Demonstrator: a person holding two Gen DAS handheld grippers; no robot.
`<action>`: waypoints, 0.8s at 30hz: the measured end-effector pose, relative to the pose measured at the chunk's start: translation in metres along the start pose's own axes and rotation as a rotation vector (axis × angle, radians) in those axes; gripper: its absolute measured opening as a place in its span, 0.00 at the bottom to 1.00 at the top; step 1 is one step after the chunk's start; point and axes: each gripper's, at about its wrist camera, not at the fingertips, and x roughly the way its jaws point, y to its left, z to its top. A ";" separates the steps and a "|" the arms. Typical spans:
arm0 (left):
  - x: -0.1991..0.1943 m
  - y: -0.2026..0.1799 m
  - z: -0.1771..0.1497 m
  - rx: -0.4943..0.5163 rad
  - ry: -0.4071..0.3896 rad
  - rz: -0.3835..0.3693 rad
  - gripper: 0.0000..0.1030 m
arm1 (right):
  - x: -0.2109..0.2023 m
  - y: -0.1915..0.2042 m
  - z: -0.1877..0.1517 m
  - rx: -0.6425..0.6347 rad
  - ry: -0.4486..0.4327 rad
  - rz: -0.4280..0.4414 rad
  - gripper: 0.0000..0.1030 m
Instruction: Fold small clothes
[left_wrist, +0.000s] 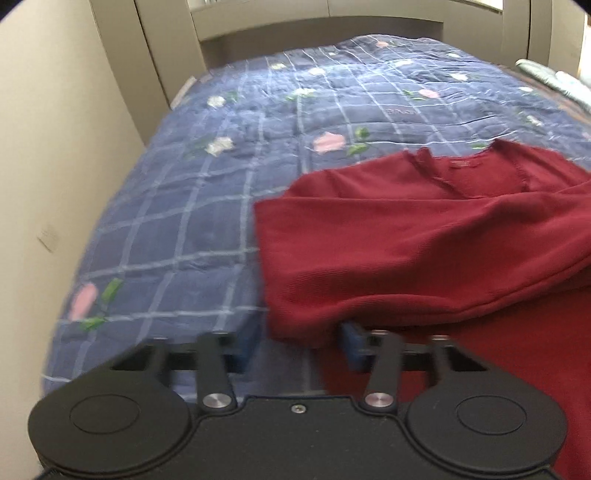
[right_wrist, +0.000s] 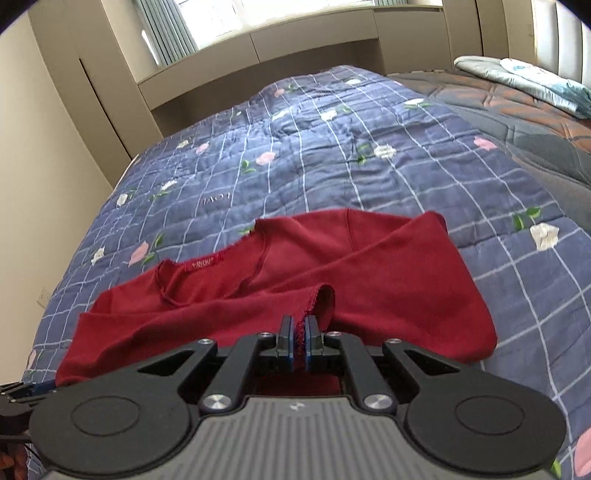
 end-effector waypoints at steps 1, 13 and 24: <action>0.000 0.001 0.000 -0.018 0.007 -0.003 0.36 | 0.001 0.001 -0.002 -0.003 0.007 -0.001 0.06; -0.005 0.030 -0.005 -0.187 0.035 -0.022 0.10 | 0.021 0.013 -0.028 -0.049 0.093 -0.012 0.07; -0.013 0.045 -0.019 -0.268 0.088 -0.049 0.45 | 0.017 0.028 -0.029 -0.182 0.066 -0.088 0.54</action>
